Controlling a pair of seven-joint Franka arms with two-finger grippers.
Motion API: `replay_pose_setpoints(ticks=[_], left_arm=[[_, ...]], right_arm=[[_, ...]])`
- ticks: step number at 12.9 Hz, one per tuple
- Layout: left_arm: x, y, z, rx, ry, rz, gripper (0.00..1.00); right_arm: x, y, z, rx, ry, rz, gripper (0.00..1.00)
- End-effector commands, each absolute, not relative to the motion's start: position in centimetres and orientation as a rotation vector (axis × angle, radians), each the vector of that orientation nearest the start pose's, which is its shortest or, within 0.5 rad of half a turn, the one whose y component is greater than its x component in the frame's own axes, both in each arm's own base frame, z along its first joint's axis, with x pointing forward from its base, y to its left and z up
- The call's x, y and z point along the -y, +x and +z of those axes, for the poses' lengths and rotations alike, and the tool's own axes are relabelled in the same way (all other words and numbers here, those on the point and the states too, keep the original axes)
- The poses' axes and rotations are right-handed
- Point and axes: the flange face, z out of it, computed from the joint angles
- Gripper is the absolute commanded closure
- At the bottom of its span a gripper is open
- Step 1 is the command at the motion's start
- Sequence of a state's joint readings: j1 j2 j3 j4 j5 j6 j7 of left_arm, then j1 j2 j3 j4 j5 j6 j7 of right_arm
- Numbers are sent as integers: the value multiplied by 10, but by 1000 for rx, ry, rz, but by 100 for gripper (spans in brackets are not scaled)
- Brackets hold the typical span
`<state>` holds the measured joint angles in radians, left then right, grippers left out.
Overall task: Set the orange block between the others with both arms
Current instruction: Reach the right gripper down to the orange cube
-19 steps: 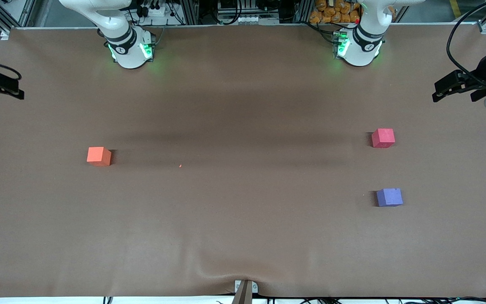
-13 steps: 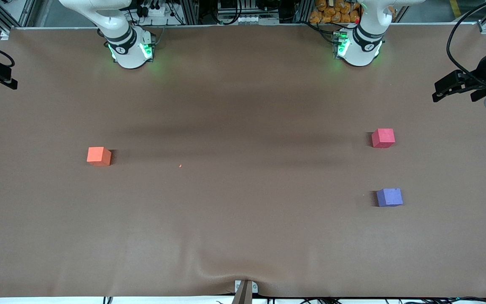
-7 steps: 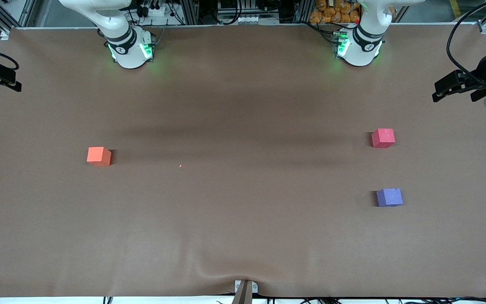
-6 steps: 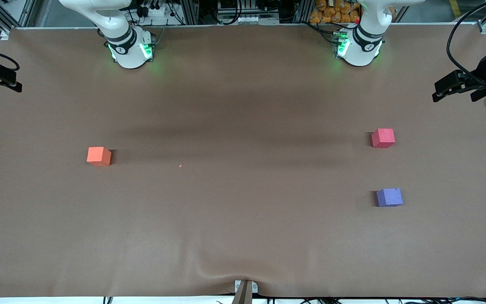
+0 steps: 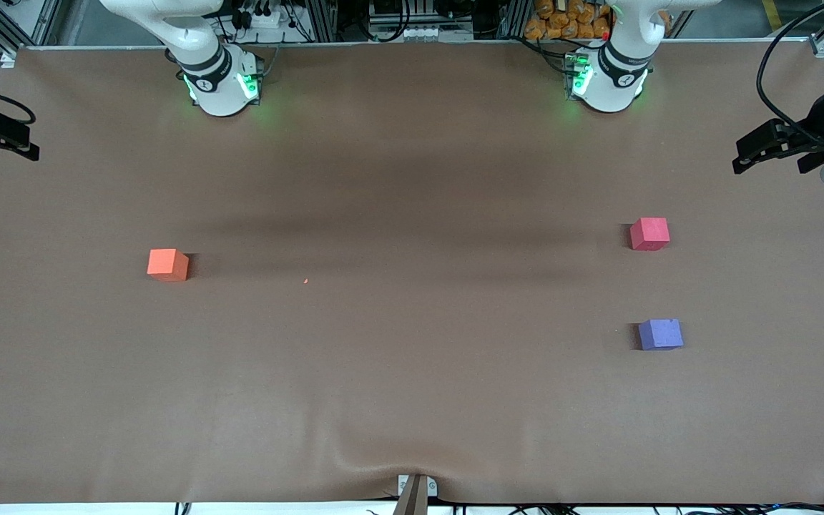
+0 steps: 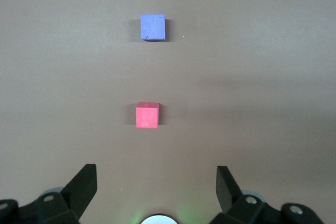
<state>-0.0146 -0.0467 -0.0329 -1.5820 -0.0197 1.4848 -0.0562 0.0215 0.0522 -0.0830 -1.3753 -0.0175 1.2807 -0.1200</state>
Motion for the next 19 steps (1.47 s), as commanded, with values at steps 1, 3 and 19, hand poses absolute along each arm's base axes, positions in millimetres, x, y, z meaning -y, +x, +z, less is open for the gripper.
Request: replay_pose_setpoints(ticks=[1,3,19], left_arm=[[28,532,643,0,-3164,58,0],[26,533,643,5,-3166,58,0],[25,539,636,4,-3177,61,0]], right_arm=[[35,545,647,64,-3151,253,0],[37,559,630,63,-3153,260,0],[77,619,294,12,-3104,568,0]])
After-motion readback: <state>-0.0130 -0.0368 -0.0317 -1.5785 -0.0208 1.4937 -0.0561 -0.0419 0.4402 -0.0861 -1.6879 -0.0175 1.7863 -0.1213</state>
